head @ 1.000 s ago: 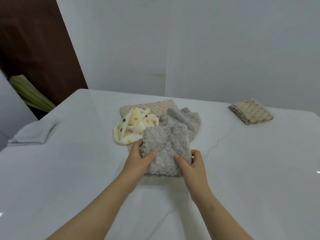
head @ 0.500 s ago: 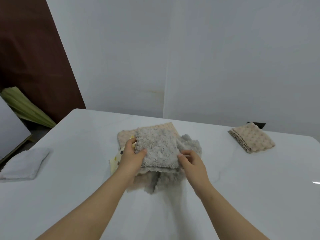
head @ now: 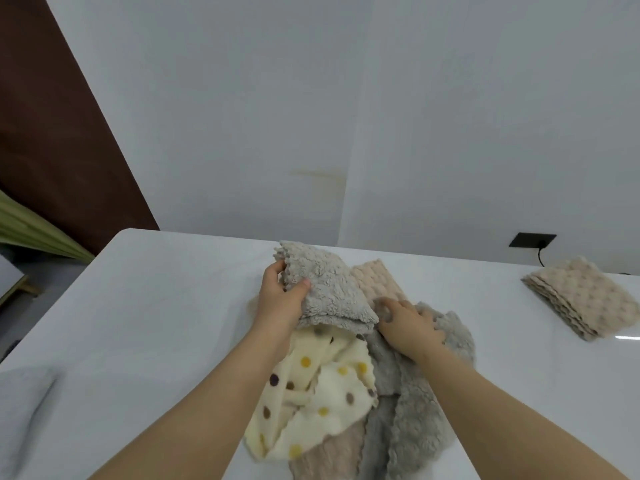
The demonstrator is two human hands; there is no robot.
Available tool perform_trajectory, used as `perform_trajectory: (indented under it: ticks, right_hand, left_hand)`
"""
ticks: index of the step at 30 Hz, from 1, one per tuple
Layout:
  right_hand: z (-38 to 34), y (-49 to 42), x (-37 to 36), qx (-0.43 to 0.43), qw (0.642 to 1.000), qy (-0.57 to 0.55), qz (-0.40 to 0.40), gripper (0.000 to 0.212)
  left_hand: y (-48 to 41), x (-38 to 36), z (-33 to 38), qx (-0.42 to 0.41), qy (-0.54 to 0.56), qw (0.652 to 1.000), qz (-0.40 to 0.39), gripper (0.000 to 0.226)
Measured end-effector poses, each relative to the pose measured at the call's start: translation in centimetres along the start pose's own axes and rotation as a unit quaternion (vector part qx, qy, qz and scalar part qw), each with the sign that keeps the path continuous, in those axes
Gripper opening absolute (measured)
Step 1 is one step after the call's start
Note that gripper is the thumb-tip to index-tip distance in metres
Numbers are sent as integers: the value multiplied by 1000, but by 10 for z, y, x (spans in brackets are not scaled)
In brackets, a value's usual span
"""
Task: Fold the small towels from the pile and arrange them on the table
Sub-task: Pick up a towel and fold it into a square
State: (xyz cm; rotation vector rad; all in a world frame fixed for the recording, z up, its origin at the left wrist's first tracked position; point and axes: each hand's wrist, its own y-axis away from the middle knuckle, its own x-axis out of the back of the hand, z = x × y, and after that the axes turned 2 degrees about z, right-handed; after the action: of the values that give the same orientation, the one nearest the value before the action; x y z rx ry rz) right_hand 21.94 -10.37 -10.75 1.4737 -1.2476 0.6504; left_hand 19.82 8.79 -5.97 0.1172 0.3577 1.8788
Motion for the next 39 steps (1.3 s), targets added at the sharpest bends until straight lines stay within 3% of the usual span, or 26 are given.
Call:
perform_trajectory:
  ticks: [4,14,18,21,23,26,28,31,36,39]
  right_hand:
    - [-1,-5,-9,22,999,43,-24,46]
    - [-7,79,-22,110,983,-24,-148,31]
    - [-3,100,-1,100,952,-145,-250,15]
    - [11,93,24,-10,928,-344,-144,16]
    - [22,82,37,-93,876,-469,-64,19]
    - [31,70,52,-128,802,-577,-93,31]
    - [38,63,57,-105,796,-586,-106,25]
    - [57,41,67,-63,805,-587,-57,9]
    - [86,5,73,-52,786,-616,-12,20]
    - [97,-14,67,-63,796,-602,11,27]
  left_hand:
    - [-10,7,-5,23,32,999,5,47]
    - [8,-4,-1,13,66,998,0,46]
    - [20,-20,-2,8,53,998,-16,46]
    - [28,-34,-4,14,45,999,-26,47]
    - [32,-44,-5,20,41,998,-30,49]
    - [34,-66,-8,27,34,998,-47,51]
    - [34,-81,-9,21,26,997,-65,53]
    - [29,-105,-11,-23,-33,995,-91,62]
    - [6,-136,-25,-55,-190,976,-95,41]
    - [-9,-146,-38,-38,-251,964,-83,46]
